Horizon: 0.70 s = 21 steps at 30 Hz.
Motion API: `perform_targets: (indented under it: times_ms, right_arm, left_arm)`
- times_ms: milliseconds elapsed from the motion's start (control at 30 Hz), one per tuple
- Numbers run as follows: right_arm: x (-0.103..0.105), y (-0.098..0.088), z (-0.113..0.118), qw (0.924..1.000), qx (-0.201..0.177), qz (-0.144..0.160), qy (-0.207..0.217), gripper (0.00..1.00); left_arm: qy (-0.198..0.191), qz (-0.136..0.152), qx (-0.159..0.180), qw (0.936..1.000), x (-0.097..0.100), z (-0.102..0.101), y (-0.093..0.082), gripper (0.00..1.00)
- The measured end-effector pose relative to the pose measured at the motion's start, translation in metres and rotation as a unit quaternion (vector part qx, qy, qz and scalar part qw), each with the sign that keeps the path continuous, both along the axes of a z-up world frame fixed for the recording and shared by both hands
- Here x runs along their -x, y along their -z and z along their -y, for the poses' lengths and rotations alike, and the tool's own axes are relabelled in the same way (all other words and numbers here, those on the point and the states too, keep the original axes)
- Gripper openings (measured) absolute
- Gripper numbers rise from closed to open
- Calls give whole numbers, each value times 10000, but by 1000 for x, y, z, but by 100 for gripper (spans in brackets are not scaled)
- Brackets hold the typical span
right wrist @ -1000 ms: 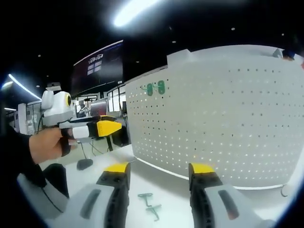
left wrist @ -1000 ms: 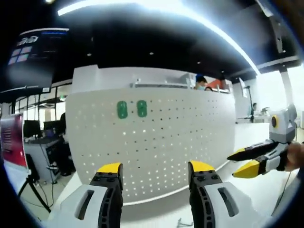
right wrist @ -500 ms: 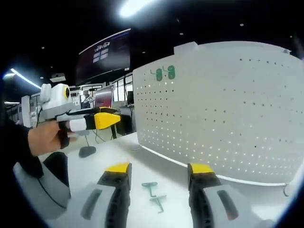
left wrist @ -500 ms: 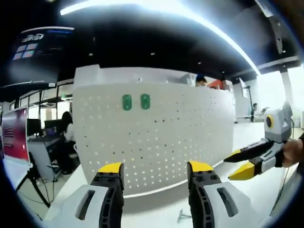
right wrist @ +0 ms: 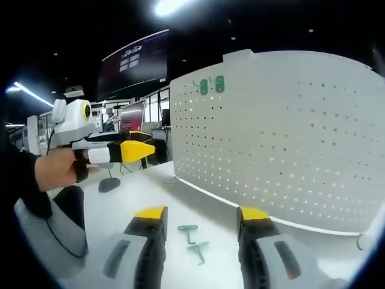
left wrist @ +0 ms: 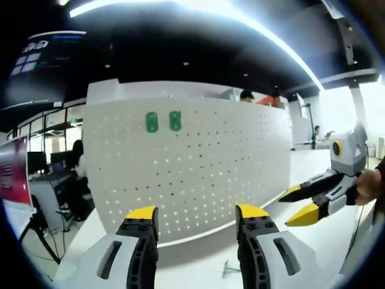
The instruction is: Insert the hook assembly into the mounting plate slot until the hook locks in place.
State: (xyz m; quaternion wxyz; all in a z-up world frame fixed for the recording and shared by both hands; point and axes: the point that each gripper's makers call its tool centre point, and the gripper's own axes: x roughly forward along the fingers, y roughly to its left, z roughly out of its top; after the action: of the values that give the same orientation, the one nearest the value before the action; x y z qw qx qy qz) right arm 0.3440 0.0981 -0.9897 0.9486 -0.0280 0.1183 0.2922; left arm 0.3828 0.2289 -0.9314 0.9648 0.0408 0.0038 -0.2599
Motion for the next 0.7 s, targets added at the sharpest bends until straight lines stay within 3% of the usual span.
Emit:
perform_targets:
  times_ms: [200, 700]
  right_arm:
    - [1, 9, 1, 9999, 116, -126, -15, 40]
    - [-4, 39, -11, 9945, 786, -400, -556, 37]
  left_arm:
    - [125, 23, 9, 9999, 3, 5, -2, 52]
    - [251, 24, 89, 9996, 5, 10, -6, 51]
